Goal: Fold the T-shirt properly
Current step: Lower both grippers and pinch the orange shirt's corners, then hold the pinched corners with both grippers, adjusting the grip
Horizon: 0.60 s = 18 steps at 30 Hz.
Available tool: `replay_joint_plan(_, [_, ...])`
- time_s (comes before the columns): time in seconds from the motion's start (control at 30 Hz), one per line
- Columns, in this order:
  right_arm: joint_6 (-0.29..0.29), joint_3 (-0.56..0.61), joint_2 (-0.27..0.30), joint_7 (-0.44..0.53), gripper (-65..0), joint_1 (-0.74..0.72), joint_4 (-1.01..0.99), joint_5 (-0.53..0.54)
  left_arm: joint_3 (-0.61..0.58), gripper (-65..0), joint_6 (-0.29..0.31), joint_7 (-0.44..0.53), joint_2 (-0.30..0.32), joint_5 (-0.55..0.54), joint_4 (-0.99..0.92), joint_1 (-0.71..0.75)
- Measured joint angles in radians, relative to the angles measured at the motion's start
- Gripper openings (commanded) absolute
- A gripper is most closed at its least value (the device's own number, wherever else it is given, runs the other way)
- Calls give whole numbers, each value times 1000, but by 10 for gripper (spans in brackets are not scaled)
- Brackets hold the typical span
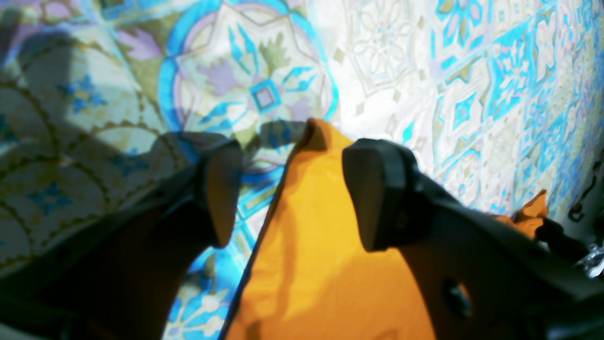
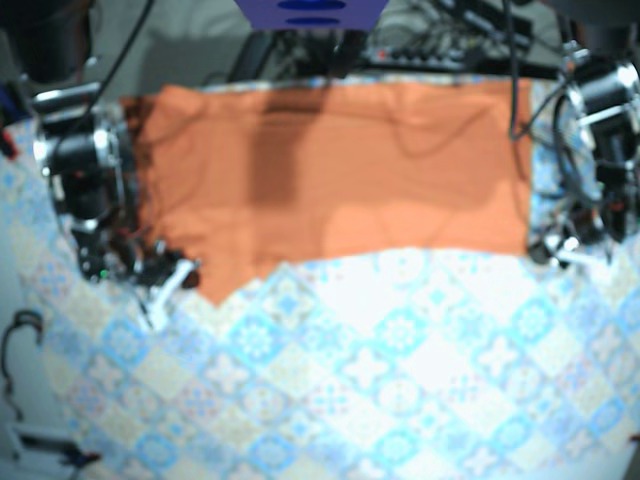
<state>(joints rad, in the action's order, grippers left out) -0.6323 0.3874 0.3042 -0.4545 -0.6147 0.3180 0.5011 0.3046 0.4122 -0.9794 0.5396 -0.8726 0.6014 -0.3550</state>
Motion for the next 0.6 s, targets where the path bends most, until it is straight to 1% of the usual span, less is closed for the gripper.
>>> replay_joint_plan(0.1, [0,0,0,9,-645,3,0,0,-2,-284,0,0,-8,2,0,0])
replay_joint_plan(0.3, [0,0,0,8,-645,2,0,0,-2,-284,1,0,-50,2,0,0])
replay_joint_plan(0.43, [0,0,0,7,-647,2,0,0,-2,-285,1,24,-58,0,0,0])
replay_joint_plan(0.6, [0,0,0,7,-647,2,0,0,-2,-285,1,26,-58,0,0,0])
